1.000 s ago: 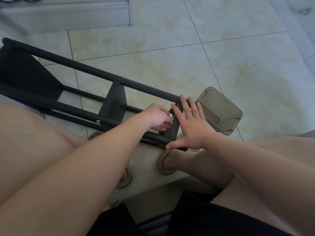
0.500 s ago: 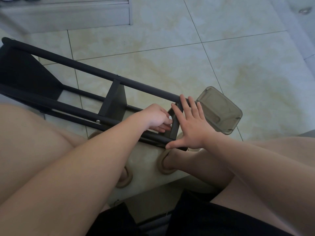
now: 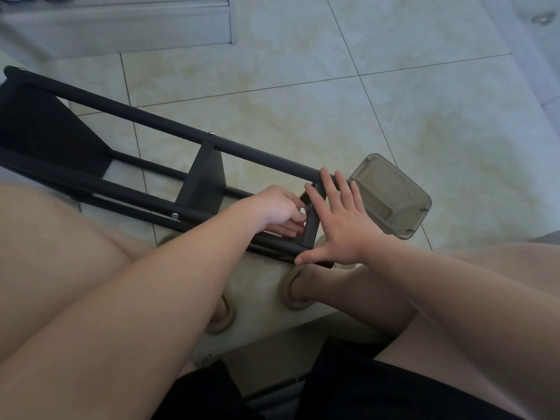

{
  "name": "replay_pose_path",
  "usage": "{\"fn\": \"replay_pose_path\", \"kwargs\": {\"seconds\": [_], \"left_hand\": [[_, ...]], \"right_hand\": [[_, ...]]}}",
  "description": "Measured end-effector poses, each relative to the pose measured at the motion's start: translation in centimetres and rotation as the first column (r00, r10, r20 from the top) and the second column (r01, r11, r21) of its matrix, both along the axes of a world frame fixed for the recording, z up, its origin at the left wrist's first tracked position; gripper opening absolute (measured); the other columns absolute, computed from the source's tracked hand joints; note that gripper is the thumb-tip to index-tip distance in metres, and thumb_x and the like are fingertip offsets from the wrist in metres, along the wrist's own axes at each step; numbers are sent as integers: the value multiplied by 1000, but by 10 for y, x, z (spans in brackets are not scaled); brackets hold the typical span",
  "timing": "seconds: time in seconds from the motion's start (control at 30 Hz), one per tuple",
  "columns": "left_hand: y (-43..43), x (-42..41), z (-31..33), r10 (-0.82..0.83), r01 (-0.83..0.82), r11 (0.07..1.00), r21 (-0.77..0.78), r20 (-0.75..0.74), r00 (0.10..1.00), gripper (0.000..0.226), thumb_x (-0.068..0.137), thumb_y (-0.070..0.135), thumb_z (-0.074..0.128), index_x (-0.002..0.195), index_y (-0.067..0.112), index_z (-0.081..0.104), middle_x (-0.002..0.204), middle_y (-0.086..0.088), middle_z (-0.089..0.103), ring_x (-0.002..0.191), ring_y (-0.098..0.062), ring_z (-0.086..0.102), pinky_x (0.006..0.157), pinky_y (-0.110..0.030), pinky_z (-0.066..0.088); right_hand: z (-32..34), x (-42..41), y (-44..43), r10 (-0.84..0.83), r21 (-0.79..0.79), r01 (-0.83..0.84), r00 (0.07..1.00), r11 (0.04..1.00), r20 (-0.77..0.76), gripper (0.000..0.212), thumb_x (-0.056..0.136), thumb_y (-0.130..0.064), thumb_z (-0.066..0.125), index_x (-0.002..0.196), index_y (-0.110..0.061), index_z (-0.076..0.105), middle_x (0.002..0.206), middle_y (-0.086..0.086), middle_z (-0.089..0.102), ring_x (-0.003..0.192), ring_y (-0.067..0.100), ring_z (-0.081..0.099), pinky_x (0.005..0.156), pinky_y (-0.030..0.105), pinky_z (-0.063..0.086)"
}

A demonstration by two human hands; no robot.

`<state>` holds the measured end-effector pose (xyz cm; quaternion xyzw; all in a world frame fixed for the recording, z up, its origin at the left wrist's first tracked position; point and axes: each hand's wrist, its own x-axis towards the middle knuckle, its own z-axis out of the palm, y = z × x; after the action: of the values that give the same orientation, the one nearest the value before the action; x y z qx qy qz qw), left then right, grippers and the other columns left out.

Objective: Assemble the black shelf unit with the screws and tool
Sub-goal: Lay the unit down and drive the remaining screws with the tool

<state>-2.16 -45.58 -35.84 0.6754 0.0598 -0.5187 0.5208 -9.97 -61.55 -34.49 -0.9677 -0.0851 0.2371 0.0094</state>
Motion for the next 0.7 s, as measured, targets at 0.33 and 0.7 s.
{"fn": "replay_pose_path", "kwargs": {"seconds": [0.33,0.7], "left_hand": [[2,1,0,-50,51,997,51,-28,998,7,98,11,62,100,4,63,77,-9,75,74,-18,75,77,-34,61],[11,6,2,-153,154,987,47,-23,988,10,101,11,58,98,4,64,78,-6,77,77,-19,75,76,-31,60]], "right_hand": [[-1,1,-1,2,-7,-2,1000,1000,-12,146,48,-107,26,160,-22,-12,161,11,-35,149,37,-31,120,54,-17],[-1,1,-1,5,-9,-5,1000,1000,-16,145,49,-107,27,160,-22,-13,161,12,-35,148,37,-32,121,55,-16]]}}
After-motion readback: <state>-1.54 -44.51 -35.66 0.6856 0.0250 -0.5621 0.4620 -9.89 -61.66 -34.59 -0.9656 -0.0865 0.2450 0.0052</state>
